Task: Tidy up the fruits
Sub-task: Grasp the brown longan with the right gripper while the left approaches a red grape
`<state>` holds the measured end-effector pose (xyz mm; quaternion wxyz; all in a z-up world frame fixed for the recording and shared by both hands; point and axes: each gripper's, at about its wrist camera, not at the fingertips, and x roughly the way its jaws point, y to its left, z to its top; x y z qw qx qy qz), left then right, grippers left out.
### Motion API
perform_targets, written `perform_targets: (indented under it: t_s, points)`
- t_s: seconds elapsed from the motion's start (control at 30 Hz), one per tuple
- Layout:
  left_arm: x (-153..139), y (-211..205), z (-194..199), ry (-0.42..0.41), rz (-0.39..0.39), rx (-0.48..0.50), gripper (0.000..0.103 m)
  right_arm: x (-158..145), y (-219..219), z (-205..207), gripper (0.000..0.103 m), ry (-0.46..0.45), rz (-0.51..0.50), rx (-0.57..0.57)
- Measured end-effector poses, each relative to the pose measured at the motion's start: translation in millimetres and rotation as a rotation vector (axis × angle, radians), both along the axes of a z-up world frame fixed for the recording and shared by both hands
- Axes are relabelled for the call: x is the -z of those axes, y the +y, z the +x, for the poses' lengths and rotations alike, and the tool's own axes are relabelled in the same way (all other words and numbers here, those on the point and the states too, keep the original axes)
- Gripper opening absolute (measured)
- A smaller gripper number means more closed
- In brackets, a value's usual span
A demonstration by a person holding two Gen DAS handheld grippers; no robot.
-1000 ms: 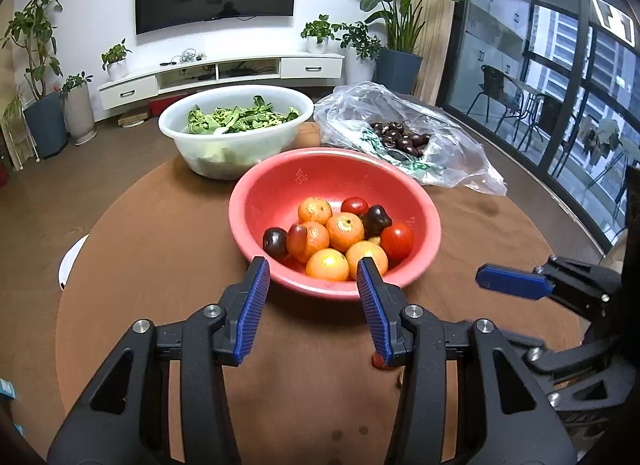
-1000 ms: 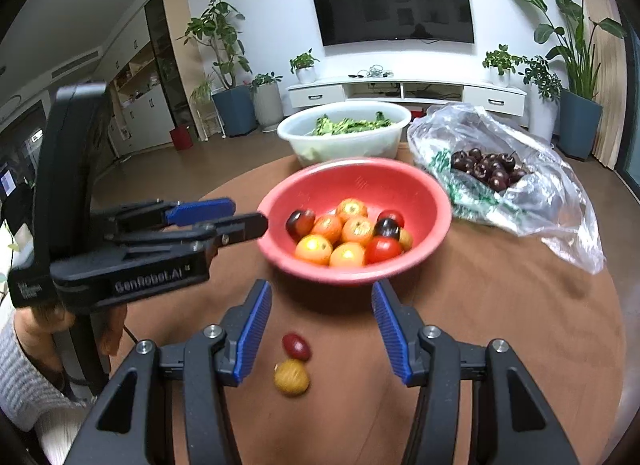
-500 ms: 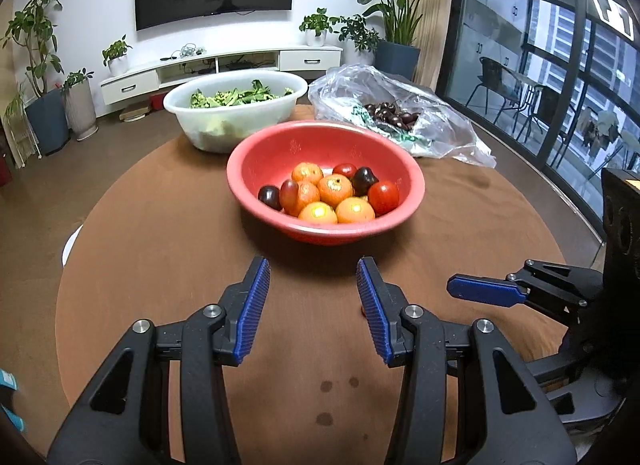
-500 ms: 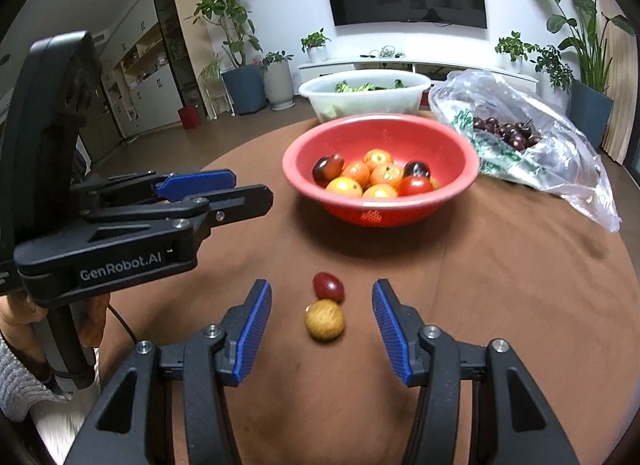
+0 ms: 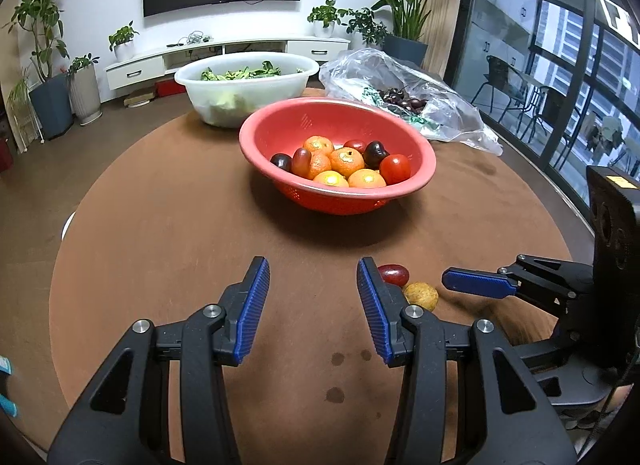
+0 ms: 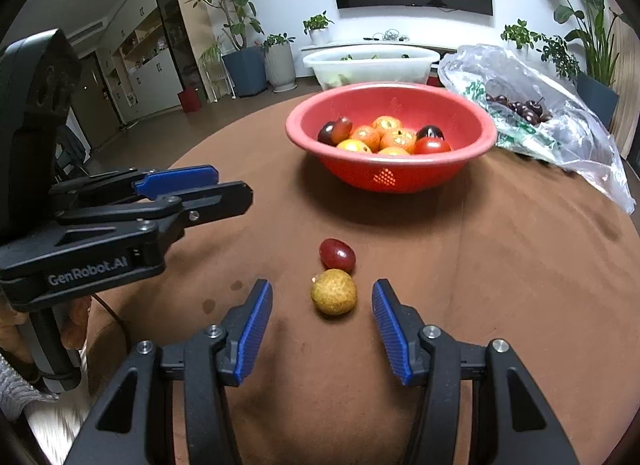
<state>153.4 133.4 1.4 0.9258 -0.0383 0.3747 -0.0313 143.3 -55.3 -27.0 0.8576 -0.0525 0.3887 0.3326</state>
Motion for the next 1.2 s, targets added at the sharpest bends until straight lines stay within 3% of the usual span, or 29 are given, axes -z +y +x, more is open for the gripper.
perform_targets:
  t_s: [0.23, 0.57, 0.77, 1.2]
  points:
    - [7, -4, 5, 0.018, 0.005, 0.012, 0.044, 4, -1, 5, 0.049, 0.032, 0.010, -0.004]
    - [14, -13, 8, 0.040, 0.014, 0.047, 0.044, 5, 3, 10, 0.029, 0.055, -0.003, -0.013]
    - [19, -25, 13, 0.059, 0.015, 0.092, 0.044, 3, -5, 13, 0.029, 0.086, 0.026, -0.007]
    - [33, -52, 34, 0.108, 0.016, 0.151, 0.044, -10, -39, 17, 0.029, 0.062, 0.058, 0.073]
